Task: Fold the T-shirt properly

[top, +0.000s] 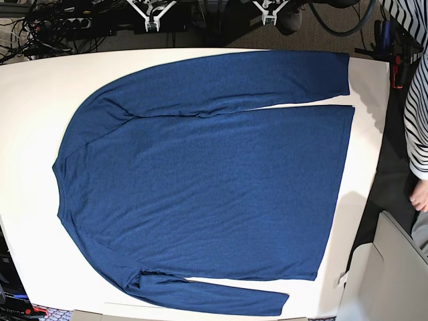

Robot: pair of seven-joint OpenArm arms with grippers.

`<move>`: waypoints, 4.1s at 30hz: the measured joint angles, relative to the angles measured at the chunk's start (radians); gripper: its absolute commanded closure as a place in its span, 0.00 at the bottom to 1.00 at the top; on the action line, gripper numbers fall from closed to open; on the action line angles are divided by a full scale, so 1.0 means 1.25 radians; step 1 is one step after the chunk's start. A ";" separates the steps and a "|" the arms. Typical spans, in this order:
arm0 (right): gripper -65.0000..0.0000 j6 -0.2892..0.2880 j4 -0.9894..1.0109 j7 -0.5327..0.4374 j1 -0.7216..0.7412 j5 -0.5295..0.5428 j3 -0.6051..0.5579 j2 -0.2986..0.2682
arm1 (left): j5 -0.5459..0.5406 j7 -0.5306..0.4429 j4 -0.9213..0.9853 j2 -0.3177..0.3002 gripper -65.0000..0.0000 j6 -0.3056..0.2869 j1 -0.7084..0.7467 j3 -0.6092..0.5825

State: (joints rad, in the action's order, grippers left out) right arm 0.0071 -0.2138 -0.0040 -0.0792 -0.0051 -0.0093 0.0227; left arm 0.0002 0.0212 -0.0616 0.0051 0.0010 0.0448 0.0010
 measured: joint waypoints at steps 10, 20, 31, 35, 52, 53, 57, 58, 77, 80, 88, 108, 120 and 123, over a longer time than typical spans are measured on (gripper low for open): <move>1.00 0.000 0.000 -0.001 -0.008 0.000 0.000 0.000 | 0.000 0.000 0.000 0.000 1.00 0.000 0.001 0.000; 1.00 -0.002 0.000 -0.001 -0.012 -0.005 -0.001 -0.005 | 0.001 0.000 -0.053 0.000 1.00 0.000 0.037 -0.001; 1.00 -0.008 -0.002 -0.006 -0.043 -0.008 -0.001 -0.020 | 0.001 -0.003 -0.056 -0.015 1.00 0.000 0.060 -0.001; 1.00 -0.002 -0.005 -0.001 -0.081 -0.008 -0.001 -0.052 | 0.001 -0.003 -0.055 -0.050 1.00 0.000 0.083 -0.001; 1.00 -0.008 -0.239 -0.002 -0.301 -0.102 -0.002 -0.099 | -0.002 0.002 -0.396 -0.138 1.00 0.000 0.356 -0.003; 1.00 -0.006 -0.275 0.002 -0.321 -0.101 -0.002 -0.102 | -0.002 0.004 -0.431 -0.141 1.00 0.000 0.376 -0.003; 1.00 -0.005 -0.445 0.002 -0.413 -0.101 -0.002 -0.127 | -0.002 0.011 -0.604 -0.150 1.00 0.001 0.476 -0.005; 1.00 -0.002 -0.494 0.002 -0.439 -0.099 -0.001 -0.135 | -0.003 0.008 -0.651 -0.153 1.00 0.001 0.506 -0.005; 1.00 0.001 -1.203 0.006 -0.862 -0.100 0.112 -0.191 | -0.054 0.024 -1.348 -0.188 1.00 -0.005 0.858 0.036; 1.00 -0.006 -1.286 0.009 -0.895 -0.103 0.124 -0.192 | -0.087 0.054 -1.436 -0.188 1.00 0.002 0.862 0.074; 1.00 -0.001 -1.443 0.007 -0.929 -0.101 0.177 -0.195 | -0.096 0.128 -1.594 -0.189 1.00 -0.001 0.859 0.090; 0.91 -0.009 -1.450 0.013 -0.713 -0.098 0.176 -0.206 | -0.099 0.252 -1.590 -0.184 0.74 -0.001 0.612 0.090; 0.73 -0.011 -1.450 0.150 -0.576 -0.098 0.175 -0.202 | -0.183 0.435 -1.577 -0.186 0.54 -0.001 0.491 0.093; 0.73 -0.008 -1.450 0.153 -0.562 -0.098 0.175 -0.202 | -0.183 0.473 -1.555 -0.185 0.54 -0.002 0.468 0.094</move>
State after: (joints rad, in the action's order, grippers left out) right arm -0.0029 -2.0258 0.1867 -0.7822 -0.1276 0.2100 -0.2295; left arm -0.2287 0.6125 -2.0056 -0.2256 -0.0010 0.6304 0.1188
